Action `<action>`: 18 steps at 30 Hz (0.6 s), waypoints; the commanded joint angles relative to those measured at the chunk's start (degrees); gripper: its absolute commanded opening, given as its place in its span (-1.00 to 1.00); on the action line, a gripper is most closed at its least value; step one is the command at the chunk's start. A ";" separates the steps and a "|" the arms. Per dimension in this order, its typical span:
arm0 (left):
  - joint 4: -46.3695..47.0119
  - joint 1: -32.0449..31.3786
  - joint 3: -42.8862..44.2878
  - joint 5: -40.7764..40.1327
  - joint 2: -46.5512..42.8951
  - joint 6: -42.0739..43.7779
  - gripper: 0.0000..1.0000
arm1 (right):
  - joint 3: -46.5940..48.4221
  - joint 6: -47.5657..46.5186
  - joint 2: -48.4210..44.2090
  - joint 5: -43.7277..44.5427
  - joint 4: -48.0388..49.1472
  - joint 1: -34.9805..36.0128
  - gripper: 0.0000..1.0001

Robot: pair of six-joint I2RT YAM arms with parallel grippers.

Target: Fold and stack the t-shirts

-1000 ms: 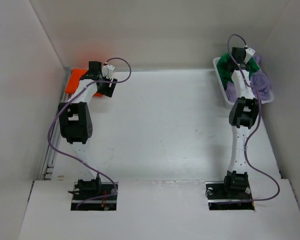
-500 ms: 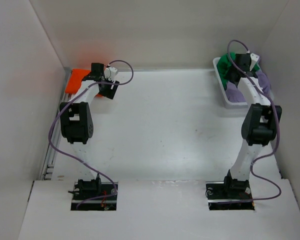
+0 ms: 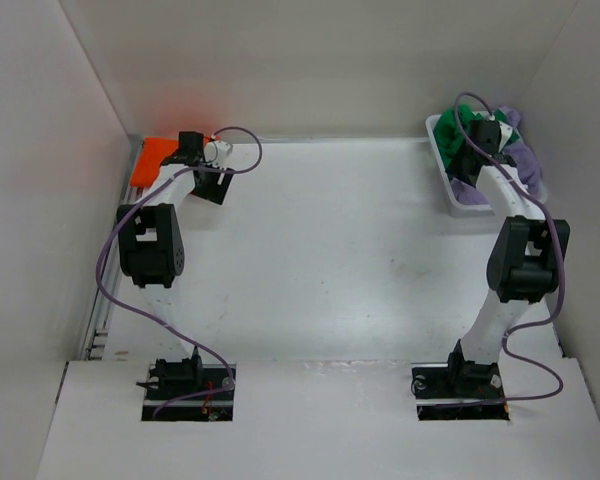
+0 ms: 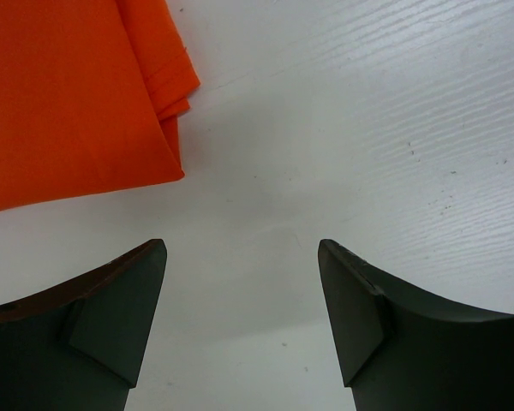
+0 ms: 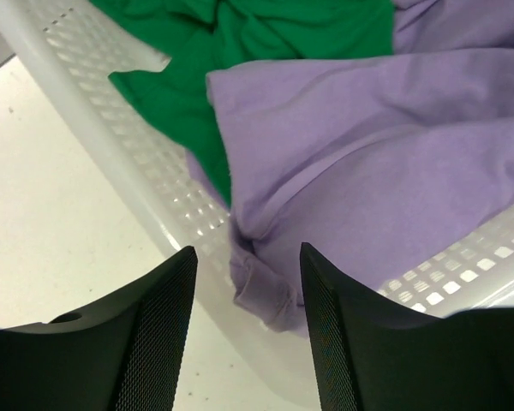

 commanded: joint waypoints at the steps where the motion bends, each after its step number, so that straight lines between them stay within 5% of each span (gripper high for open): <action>1: 0.97 0.16 -0.84 0.96 -4.51 -0.32 0.42 | -0.22 1.66 -0.23 -2.29 0.11 0.88 0.13; 10: 0.80 0.08 -0.84 0.96 -4.33 -0.14 0.42 | -3.73 2.98 -0.06 -2.65 -0.16 0.71 0.22; 18: 0.71 0.08 -0.48 0.96 -4.07 -0.14 0.42 | -7.33 6.05 -2.25 -2.47 1.86 0.01 0.07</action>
